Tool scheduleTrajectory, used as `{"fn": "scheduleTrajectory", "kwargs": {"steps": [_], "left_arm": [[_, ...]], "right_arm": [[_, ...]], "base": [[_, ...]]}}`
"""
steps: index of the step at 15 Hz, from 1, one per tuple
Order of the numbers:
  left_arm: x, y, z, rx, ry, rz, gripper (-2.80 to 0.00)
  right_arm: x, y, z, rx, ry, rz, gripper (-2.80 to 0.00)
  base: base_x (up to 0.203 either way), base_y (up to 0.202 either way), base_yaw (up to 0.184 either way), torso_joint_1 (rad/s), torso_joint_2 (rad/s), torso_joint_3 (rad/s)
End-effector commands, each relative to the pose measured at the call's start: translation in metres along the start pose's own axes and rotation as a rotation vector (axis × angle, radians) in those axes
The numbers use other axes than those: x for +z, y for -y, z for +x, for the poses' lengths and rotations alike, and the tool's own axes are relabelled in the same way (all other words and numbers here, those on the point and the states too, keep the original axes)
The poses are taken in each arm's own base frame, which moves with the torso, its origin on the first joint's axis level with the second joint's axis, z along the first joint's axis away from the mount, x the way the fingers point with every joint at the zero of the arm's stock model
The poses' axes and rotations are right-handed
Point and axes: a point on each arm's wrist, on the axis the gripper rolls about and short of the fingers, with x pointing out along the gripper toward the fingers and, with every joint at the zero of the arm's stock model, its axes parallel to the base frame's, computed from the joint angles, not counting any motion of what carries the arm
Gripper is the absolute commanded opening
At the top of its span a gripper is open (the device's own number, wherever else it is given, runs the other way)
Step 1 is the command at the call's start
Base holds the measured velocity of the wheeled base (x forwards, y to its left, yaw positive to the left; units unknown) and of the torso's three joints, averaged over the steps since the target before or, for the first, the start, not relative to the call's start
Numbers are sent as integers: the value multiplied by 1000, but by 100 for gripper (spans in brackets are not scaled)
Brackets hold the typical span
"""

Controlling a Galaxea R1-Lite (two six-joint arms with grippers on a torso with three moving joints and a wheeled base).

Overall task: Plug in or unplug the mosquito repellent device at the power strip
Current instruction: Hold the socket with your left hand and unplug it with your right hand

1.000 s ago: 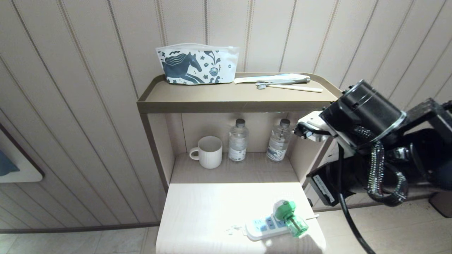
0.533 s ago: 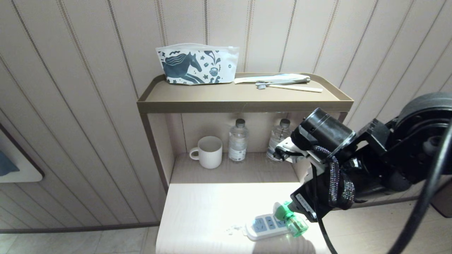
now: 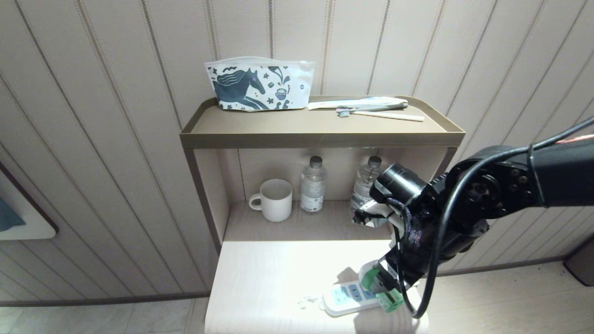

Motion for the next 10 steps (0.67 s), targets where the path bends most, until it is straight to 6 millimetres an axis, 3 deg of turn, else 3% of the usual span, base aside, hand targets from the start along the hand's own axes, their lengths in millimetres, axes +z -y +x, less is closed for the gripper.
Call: {"fn": "scheduleTrajectory", "kwargs": {"steps": [1,4,7,10], "left_arm": [[0,0,0,-1,-2,0,-280],[0,0,0,-1,-2,0,-280],[0,0,0,-1,-2,0,-280],[0,0,0,-1,-2,0,-280]], "right_arm": [[4,3,22,30,-61,-57,0],[9,1,35,53,-66,-82,0],[23,3,60,56,-84,-127,0],[26,7,63,54,-84,-139,0]], "base": [[0,0,0,0,0,0],[0,0,0,0,0,0],[0,0,0,0,0,0],[0,0,0,0,0,0]]}}
